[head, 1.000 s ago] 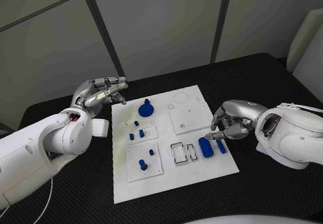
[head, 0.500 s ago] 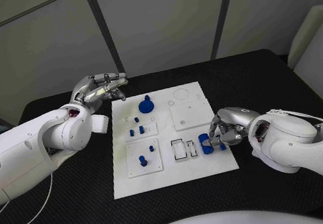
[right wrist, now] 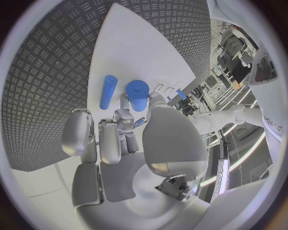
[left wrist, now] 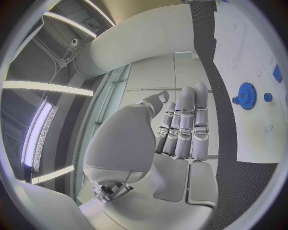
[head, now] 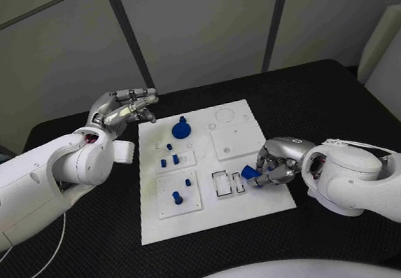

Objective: Assemble the parts on the task board

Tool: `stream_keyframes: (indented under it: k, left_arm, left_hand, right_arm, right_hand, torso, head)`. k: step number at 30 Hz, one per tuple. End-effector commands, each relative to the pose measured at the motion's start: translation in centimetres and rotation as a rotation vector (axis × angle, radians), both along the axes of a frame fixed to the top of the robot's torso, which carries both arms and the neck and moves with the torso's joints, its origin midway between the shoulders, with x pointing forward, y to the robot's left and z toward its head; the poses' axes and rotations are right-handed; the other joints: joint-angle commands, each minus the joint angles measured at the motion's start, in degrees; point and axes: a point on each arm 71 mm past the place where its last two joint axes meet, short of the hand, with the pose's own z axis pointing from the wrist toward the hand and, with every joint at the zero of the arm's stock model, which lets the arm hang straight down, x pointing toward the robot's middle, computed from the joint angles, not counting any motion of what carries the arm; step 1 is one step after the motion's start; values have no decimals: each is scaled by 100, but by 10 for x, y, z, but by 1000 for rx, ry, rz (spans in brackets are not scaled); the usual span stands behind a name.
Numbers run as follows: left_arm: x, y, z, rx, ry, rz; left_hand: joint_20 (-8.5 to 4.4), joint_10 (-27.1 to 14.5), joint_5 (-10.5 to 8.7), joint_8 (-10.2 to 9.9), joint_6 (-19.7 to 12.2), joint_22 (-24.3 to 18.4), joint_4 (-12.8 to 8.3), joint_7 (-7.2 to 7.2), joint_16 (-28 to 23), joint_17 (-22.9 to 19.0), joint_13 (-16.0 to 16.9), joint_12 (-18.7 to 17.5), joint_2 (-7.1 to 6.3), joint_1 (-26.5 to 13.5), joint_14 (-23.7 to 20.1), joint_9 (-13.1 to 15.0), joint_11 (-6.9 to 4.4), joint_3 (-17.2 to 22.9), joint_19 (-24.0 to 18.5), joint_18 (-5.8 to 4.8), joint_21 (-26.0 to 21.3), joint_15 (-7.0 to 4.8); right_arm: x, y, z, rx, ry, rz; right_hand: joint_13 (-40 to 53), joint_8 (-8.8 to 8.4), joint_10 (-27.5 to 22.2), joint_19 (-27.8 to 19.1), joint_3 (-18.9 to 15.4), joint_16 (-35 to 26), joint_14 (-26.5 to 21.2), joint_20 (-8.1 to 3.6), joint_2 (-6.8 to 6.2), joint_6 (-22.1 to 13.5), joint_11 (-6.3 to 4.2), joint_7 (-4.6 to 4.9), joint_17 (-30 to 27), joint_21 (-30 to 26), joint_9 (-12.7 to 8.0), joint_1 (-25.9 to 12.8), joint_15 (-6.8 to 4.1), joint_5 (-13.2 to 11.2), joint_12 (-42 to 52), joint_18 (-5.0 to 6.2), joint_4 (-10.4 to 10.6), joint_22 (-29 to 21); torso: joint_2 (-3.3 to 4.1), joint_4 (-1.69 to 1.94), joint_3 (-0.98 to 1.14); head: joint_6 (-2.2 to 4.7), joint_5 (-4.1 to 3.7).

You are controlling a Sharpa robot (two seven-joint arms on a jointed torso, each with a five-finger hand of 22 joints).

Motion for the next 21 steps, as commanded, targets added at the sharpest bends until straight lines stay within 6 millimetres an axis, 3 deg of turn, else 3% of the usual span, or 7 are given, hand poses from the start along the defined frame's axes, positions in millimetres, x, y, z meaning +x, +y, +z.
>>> stream_keyframes:
  k: [1,11,21]
  left_arm:
    - [0,-1,1,-7,-4,-11]
    - [-1,1,2,-6,-4,-10]
    - [-1,1,2,-6,-3,-11]
  left_hand:
    - [11,-49,6,34,-43,-5,-2,10,-23,-5,-1,35,28,-31,-38,6,6,-37,-36,-111,-34,6]
    - [11,-49,6,34,-43,-5,-2,10,-23,-5,-1,35,28,-31,-38,6,6,-37,-36,-111,-34,6]
    - [11,-49,6,34,-43,-5,-2,10,-23,-5,-1,35,28,-31,-38,6,6,-37,-36,-111,-34,6]
  right_arm:
    - [-3,1,-9,-46,34,19]
    - [-3,2,-10,-17,-25,-7]
    - [-9,-1,0,85,-42,-63]
  right_hand:
    - [10,52,-25,8,-40,17,312,21,87,-29,-18,-9,11,16,10,41,5,34,10,-112,-11,4]
    - [251,300,105,55,-29,76,336,-10,323,-7,-71,-67,121,98,172,304,-35,326,169,-132,-30,130]
    - [368,410,201,118,-10,161,365,-42,475,7,-110,-108,271,201,273,520,-69,503,227,-160,-45,284]
  torso:
    - [-3,0,-1]
    - [0,-2,4]
    - [-5,-10,0]
  head:
    - [-4,9]
    - [-10,45]
    - [-1,44]
